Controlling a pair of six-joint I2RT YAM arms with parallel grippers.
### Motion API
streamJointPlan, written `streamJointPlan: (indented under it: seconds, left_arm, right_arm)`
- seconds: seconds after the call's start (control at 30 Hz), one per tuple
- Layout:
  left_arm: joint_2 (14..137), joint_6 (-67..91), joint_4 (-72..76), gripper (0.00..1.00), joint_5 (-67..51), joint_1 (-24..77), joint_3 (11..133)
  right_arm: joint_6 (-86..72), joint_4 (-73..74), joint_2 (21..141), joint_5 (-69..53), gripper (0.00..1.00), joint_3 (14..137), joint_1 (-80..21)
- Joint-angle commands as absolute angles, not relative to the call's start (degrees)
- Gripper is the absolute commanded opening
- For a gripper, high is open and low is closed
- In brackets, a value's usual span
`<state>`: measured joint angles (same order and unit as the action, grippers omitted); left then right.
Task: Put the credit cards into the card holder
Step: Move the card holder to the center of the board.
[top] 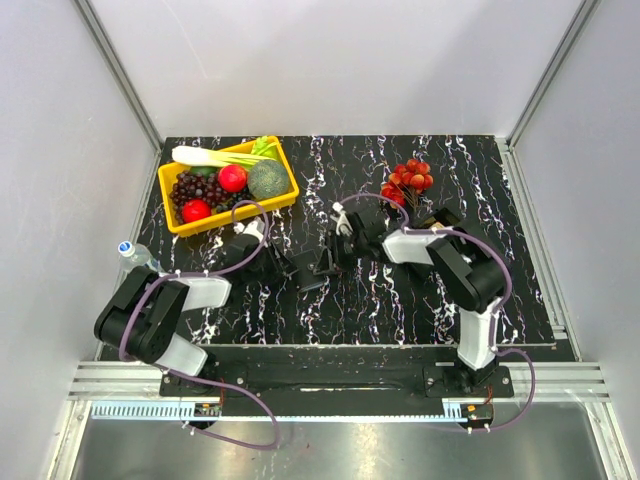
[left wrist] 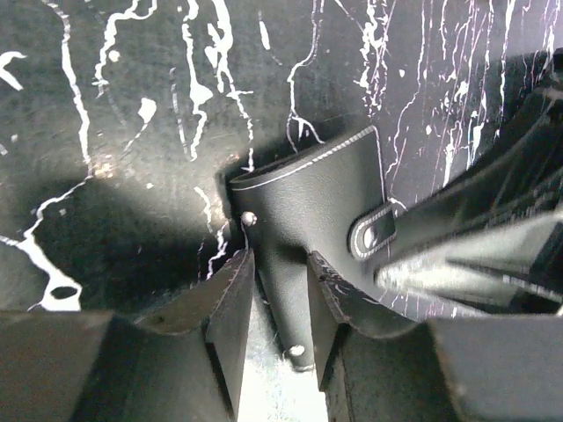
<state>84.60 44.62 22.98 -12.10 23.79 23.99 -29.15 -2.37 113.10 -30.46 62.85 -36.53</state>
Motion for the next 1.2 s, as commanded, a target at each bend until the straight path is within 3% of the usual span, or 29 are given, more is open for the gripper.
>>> streamJointPlan:
  seconds: [0.0, 0.13, 0.27, 0.4, 0.53, 0.8, 1.0, 1.17]
  left_arm:
    - [87.4, 41.8, 20.0, 0.42, -14.5, 25.0, 26.0]
    - [87.6, 40.0, 18.5, 0.55, -14.9, 25.0, 27.4]
    - [88.8, 37.2, 15.9, 0.56, -16.1, 25.2, 29.3]
    - [84.6, 33.5, 8.9, 0.61, -9.9, 25.8, 29.4]
    - [83.1, 29.5, 3.7, 0.64, -7.4, 26.1, 30.8]
    - [86.8, 30.9, 0.7, 0.55, -6.9, 29.4, 33.8]
    - [88.9, 31.7, 1.9, 0.45, -7.3, 29.6, 33.3]
    - [90.4, 32.2, 3.4, 0.40, -8.2, 29.7, 33.3]
  right_arm:
    - [-36.3, -8.5, 108.1, -26.7, 0.41, 52.2, -37.6]
    - [-42.1, -11.9, 103.8, -22.0, 0.43, 45.4, -38.2]
    - [-43.1, -11.6, 101.0, -20.7, 0.54, 42.9, -38.5]
    - [-35.0, -7.0, 93.5, -11.7, 0.54, 42.8, -38.3]
    - [-19.1, -3.4, 91.9, -12.4, 0.56, 47.9, -38.3]
    - [6.6, -14.0, 93.1, -19.9, 0.70, 47.9, -38.4]
    - [20.0, -23.3, 95.8, -25.9, 0.66, 44.5, -38.4]
    - [22.2, -27.2, 100.0, -29.6, 0.61, 46.0, -38.4]
